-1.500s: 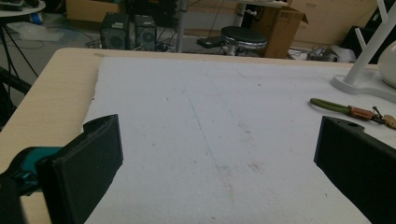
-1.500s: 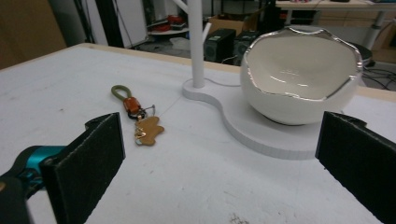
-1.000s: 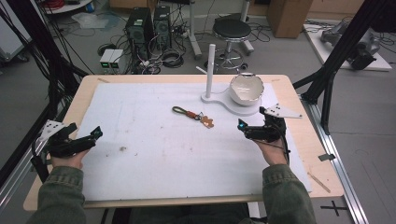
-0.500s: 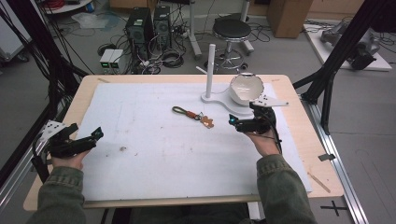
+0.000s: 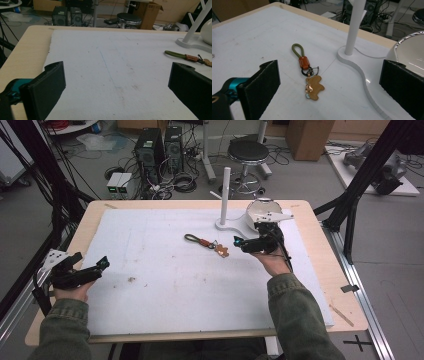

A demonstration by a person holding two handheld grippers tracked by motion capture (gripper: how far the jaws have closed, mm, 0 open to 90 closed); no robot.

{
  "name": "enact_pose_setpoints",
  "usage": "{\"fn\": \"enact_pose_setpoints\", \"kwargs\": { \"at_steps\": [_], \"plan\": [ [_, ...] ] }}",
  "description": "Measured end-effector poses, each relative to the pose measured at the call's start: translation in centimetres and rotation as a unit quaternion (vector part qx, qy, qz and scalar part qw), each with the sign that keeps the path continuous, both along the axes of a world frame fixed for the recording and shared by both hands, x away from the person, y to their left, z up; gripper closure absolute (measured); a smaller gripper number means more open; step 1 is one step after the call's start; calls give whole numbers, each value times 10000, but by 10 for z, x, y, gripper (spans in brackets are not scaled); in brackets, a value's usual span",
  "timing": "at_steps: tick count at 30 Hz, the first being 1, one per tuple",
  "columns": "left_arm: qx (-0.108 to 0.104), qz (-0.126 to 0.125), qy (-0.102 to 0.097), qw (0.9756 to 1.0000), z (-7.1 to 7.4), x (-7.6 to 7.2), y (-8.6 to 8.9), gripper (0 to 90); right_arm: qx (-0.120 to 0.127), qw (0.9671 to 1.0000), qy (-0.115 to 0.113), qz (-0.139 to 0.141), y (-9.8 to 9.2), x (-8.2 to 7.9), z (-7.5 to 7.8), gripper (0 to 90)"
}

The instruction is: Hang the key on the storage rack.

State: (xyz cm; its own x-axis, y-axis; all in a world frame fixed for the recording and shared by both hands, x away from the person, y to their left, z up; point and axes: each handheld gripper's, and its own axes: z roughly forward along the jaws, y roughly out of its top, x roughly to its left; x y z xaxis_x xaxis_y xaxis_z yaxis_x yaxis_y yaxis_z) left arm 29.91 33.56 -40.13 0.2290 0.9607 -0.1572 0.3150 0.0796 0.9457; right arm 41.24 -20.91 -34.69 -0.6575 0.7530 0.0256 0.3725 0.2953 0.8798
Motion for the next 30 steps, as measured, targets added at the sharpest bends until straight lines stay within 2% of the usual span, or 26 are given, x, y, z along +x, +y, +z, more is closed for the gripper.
{"fn": "enact_pose_setpoints", "kwargs": {
  "at_steps": [3, 7, 13, 26, 30],
  "plan": [
    [-11, 1, 1, 10000, 0, -1, 1, 17, -104, 9999, 68, 100, 11, 4, 3, 22],
    [-25, 19, -3, 10000, 0, -2, 3, 17, -115, 9998, 120, 139, 19, 8, 5, 22],
    [-20, 4, 9, 10000, -1, -2, 2, 17, -342, 9990, 185, 231, 36, 19, 8, 22],
    [-65, -5, 10, 10000, -1, -2, 3, 17, -406, 9983, 248, 335, 53, 34, 12, 22],
    [-73, -8, 11, 10000, -1, -2, 3, 17, -420, 9979, 358, 332, 56, 38, 8, 22]
  ]
}}
